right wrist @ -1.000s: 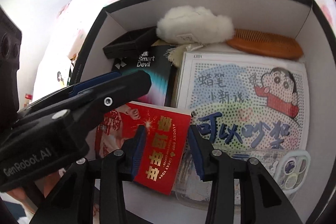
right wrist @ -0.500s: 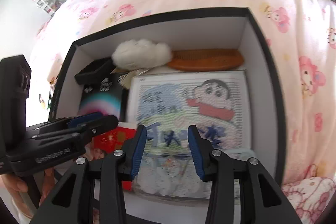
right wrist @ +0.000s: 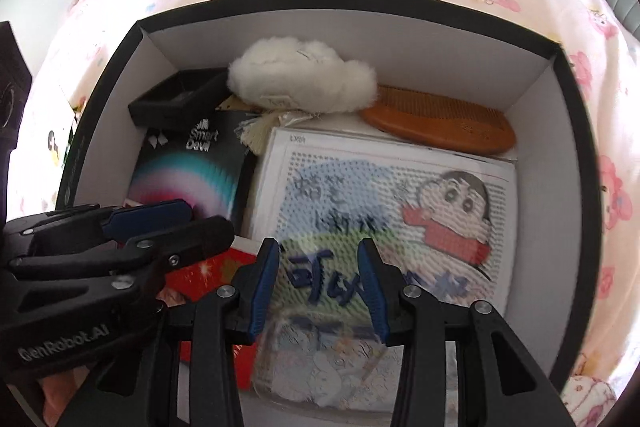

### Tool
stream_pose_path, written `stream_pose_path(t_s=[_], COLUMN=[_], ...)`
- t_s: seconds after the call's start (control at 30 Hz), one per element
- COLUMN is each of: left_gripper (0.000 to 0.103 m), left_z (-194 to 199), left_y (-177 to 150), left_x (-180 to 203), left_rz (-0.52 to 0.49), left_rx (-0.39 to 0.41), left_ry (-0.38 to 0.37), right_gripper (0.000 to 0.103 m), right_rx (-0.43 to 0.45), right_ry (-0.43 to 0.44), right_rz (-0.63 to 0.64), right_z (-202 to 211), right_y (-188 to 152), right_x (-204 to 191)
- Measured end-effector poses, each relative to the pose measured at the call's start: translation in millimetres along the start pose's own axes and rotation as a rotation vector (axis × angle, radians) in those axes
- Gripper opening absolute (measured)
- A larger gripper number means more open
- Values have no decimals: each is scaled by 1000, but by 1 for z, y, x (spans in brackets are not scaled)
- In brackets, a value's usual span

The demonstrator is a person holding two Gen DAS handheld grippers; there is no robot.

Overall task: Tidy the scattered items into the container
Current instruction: 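Press the red card down into the box with the right gripper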

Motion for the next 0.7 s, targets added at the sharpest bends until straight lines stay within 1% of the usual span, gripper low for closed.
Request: stream_pose_path(t_s=[0.07,0.1,0.2,0.27,0.4,0.43,0.5,0.53,0.6,0.67,0.7], left_gripper=[40,40,41,41,41,41,42,43,49,49,49], left_z=[5,10,27,30,26,24,23,26,24,18,13], left_y=[1,4,15,19,25,26,26,20,17,13,11], left_x=[-1,-1,-4,-5,-3,-3,-4,-9,-6,-5,-4], left_rz=[10,16,21,18,-6,-6,0,2,-1,4,23], left_rx=[21,49,141,159,150,148,141,138,126,98,67], left_ry=[-29,-34,-5,8,23,17,2,-6,-19,-33,-69], right_gripper=[38,38,38,38,38,38,38,38,38,38,38], right_rx=[23,30,34,29,-24,-20,-29,-38,-53,-53,-54], right_ry=[-12,-5,13,16,70,68,77,102,150,161,172], right_rz=[-6,-19,-22,2,10,21,34,27,16,12,-2], right_z=[8,11,10,3,-14,-14,-13,-12,-10,-7,-5], right_y=[-2,-2,5,10,11,11,6,2,-6,-12,-15], right_x=[5,7,6,-2,-21,-24,-30,-32,-35,-35,-34])
Point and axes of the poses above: each gripper's, at about its wrist camera, not at the fingertips, and z roughly against the way its jaws point, x to its right, y to its top, the point moved 9 cm from there along -z, roughly the way its jaws point, and after that the axes turned 2 degrees about y, right-handed, at the moved point
